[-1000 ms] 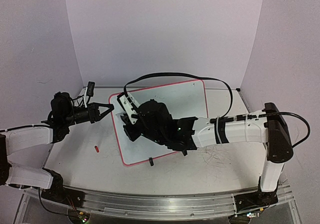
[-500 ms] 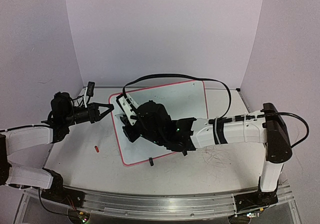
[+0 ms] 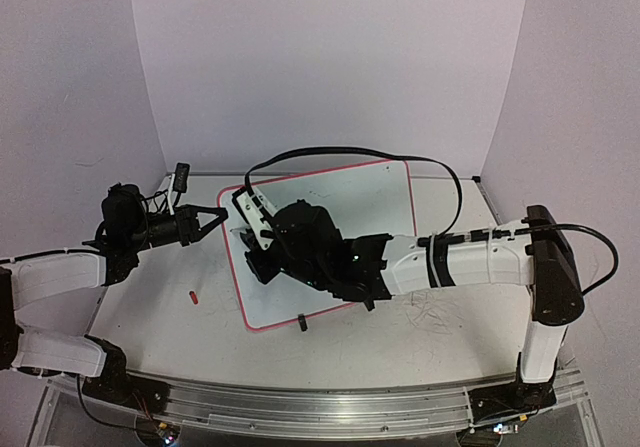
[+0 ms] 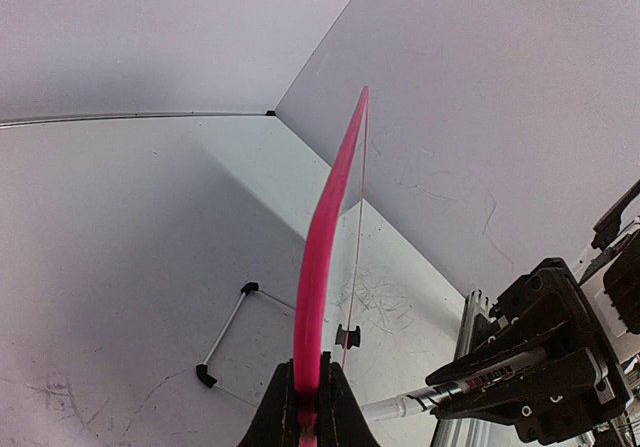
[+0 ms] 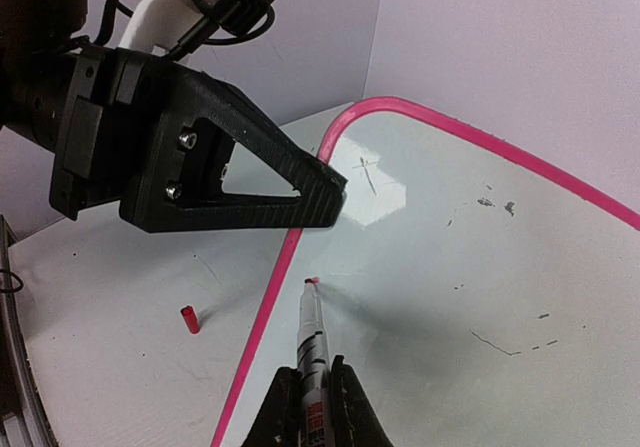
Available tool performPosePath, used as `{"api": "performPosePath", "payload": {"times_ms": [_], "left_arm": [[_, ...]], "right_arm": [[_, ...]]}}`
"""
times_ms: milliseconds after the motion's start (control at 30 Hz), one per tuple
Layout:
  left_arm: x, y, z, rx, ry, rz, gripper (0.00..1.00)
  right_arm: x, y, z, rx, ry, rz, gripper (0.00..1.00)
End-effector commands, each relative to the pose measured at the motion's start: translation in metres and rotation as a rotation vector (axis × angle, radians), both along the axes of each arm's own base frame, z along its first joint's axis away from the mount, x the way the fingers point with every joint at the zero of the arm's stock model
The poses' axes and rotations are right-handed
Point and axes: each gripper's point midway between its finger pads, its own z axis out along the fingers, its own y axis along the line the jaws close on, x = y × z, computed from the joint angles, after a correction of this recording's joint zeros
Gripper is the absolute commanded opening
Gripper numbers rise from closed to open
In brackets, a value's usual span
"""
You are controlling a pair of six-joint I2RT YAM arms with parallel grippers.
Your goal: Write a sentence on the whiteboard
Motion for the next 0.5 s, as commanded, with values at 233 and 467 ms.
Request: {"api": "performPosePath", "payload": {"times_ms": [233, 467], "left_arm": [[-0.005, -0.0008, 0.0162, -0.015, -0.069, -0.015, 0.0], [-0.0051, -0.0008, 0.0164, -0.015, -0.071, -0.015, 0.0]], "right_arm": [[0.0078, 0.0017, 0.0028, 0.004, 0.004, -0.031, 0.0], [0.0072, 0.0011, -0.0002, -0.005, 0.007, -0.03, 0.0]]}}
